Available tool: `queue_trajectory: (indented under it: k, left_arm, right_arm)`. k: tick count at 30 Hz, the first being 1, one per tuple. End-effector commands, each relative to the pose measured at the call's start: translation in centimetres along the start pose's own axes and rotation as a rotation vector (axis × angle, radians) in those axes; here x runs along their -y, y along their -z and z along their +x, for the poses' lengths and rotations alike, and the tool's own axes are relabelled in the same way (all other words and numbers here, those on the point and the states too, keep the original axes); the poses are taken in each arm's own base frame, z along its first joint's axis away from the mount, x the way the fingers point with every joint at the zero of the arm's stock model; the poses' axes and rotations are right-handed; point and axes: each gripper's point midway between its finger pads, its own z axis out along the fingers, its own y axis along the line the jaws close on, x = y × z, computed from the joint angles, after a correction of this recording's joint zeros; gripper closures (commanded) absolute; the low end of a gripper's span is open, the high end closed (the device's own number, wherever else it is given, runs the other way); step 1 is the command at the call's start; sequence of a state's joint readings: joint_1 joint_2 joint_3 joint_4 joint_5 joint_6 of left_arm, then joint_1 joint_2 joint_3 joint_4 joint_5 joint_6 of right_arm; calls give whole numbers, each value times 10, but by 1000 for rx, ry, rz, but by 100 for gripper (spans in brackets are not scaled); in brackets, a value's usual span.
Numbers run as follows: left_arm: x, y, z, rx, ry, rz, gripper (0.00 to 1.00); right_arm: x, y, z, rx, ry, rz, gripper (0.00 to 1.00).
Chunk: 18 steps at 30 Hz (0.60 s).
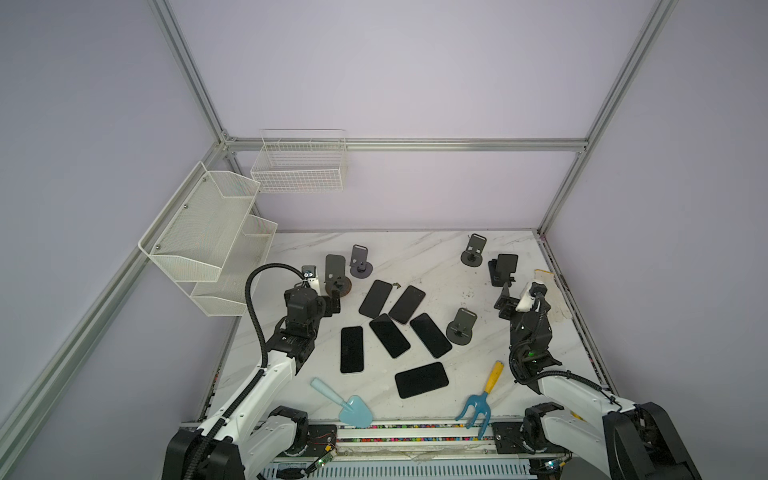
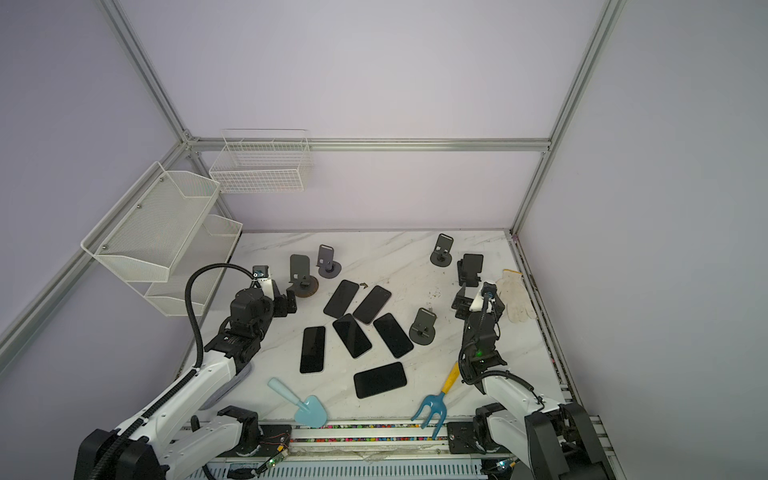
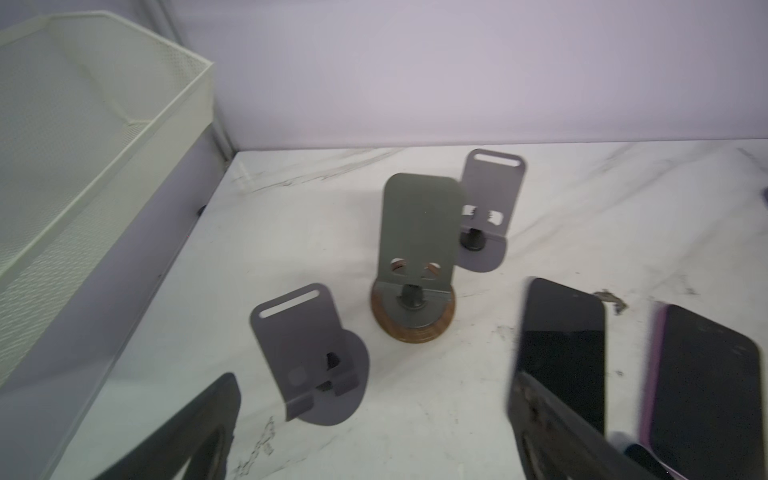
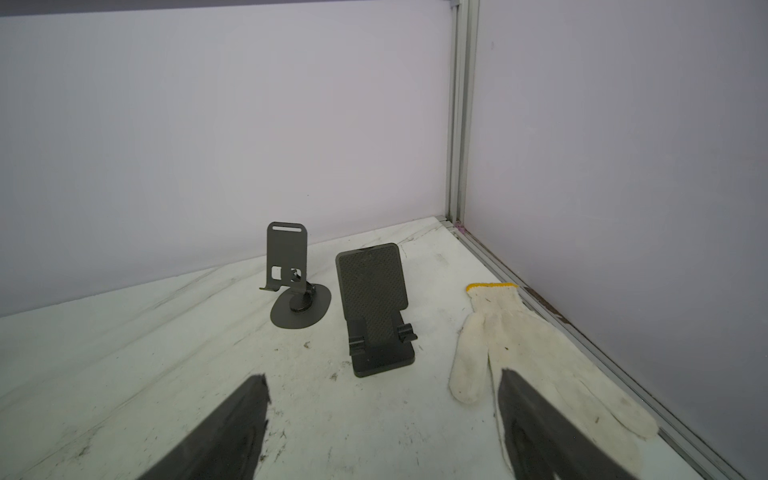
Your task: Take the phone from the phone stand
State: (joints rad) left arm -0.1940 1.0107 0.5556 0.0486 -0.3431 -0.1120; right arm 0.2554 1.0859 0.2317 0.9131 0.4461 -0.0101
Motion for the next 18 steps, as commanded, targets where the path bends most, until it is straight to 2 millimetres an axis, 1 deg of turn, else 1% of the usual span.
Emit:
queue_trajectory:
  k: [1,4,6,10,12,14,18]
  left_arm:
    - [-18,-6,4,85,6,-65,0]
    - [-6,-7,8,167,-86,9,0]
    - [-4,-8,9,213,-108,26,0]
    - [-6,-19,15,198,-97,31,1]
    - [-6,-23,14,226,-85,45,0]
    - [-11,-27,15,248,-58,33,1]
    - [-22,-40,24,243,-21,5,0]
  right_arm:
    - [-8,-1,-22,118,58,-38,3]
    - [-10,-5,-15,111,112,-38,3]
    - [-12,-9,-10,104,127,-38,3]
    - [-16,-15,2,102,120,-52,3]
    - [-19,-18,9,103,136,-70,3]
    - [-31,-20,11,114,168,-144,3]
    - [-35,-33,13,114,155,-175,3]
